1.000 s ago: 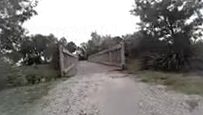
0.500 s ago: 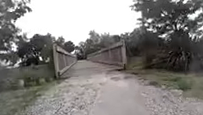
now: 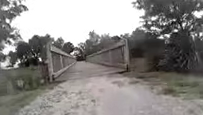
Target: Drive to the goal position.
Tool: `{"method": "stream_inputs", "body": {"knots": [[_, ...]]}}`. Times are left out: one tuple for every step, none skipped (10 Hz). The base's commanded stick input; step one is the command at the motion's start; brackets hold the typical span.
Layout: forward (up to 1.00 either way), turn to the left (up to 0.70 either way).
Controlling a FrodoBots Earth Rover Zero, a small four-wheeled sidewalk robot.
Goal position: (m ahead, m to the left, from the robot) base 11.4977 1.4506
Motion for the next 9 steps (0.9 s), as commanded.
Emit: {"method": "stream_inputs", "body": {"knots": [[0.7,0.35],[0.7,0.35],[0.7,0.35],[0.7,0.35],[0.7,0.35],[0.7,0.12],[0.7,0.0],[0.7,0.0],[0.7,0.0]]}}
